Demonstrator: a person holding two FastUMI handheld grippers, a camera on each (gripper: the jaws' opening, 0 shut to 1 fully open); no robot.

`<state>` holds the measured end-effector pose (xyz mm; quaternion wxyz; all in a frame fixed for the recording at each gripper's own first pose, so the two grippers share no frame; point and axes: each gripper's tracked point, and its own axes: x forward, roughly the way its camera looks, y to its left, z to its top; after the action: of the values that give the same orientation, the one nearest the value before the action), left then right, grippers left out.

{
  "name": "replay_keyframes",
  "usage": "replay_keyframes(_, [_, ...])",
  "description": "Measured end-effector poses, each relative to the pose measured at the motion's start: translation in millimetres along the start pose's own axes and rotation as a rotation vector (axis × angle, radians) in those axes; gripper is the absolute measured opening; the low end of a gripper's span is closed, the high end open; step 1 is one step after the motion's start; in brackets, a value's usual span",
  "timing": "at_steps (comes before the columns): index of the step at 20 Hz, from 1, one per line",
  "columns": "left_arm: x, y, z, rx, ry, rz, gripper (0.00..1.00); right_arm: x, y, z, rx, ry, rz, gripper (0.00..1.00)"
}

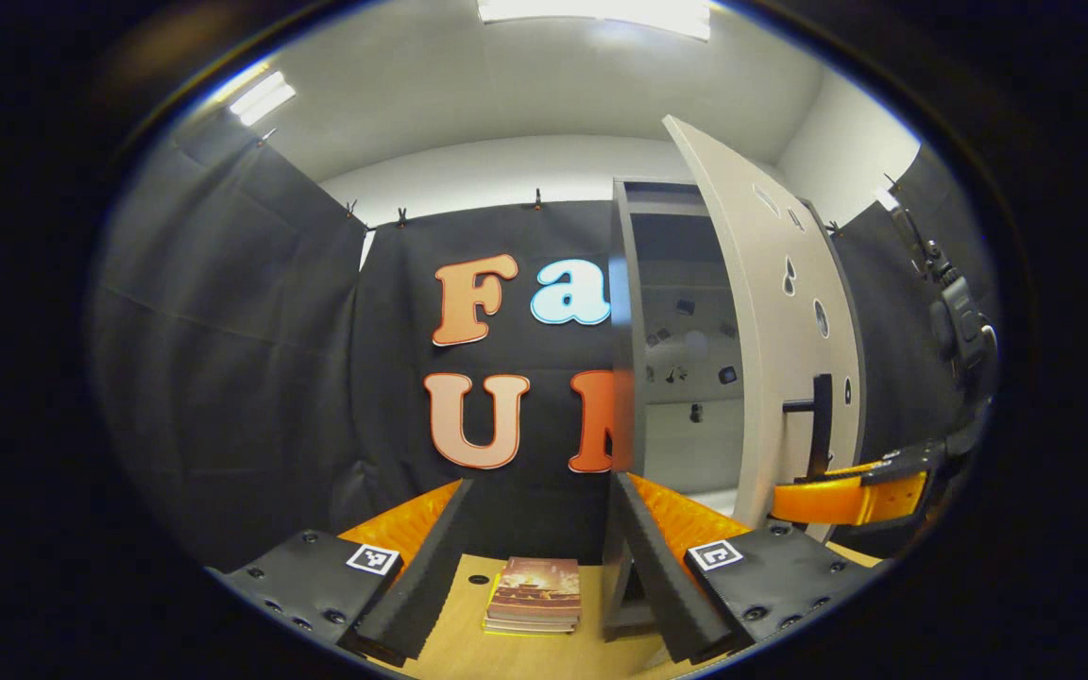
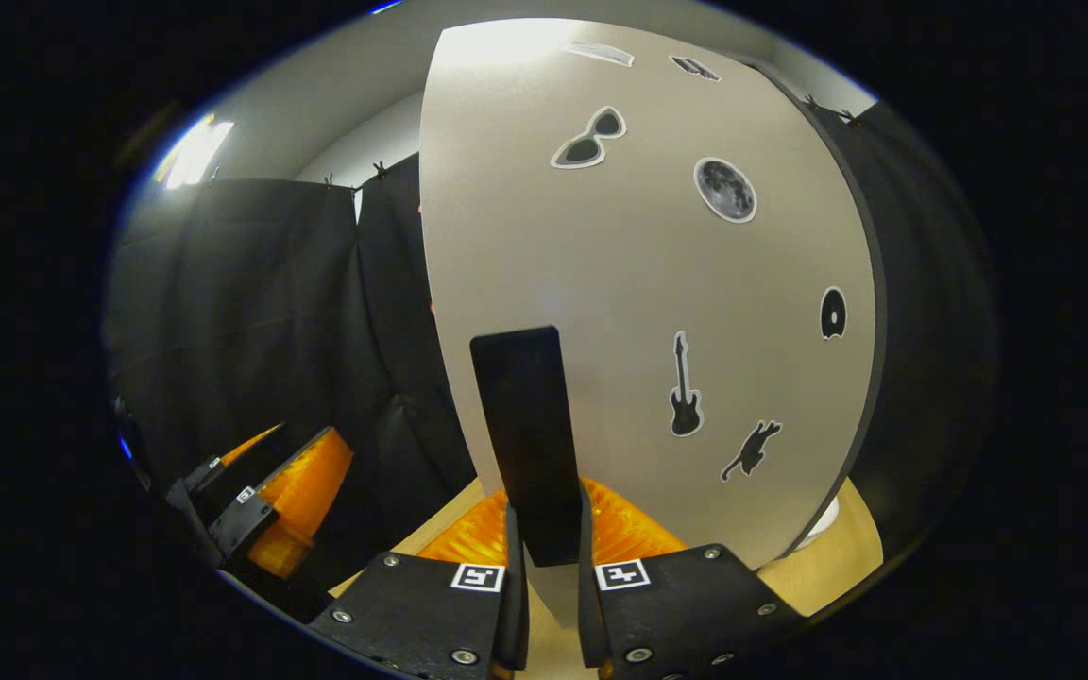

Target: Open the cabinet door with the right hand, grasp the bottle in the cabinet with the left hand and place it on the coaster, then close the cabinet door with the right hand.

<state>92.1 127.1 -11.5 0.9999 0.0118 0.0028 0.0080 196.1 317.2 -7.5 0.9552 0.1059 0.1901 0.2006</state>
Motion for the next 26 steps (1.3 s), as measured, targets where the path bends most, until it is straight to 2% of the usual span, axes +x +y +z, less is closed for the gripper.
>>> replay_keyframes(9, [-10.4,-75.5,3.6,0.013,-0.003,-0.053,0.94,-30.8,-12.1,1.6,0.002,-0.012,0.061,0.21])
replay_keyframes(14, [-22.0,-117.4,3.6,0.019,-0.007,-0.095,0.95,-44.5,-23.4,5.5,0.02,-0.033,0.035,0.2])
replay_keyframes(26, [-24.3,-181.4,-14.4,0.004,0.043,-0.176,0.95,-58.4,-47.6,10.5,0.034,-0.07,-0.038,0.2])
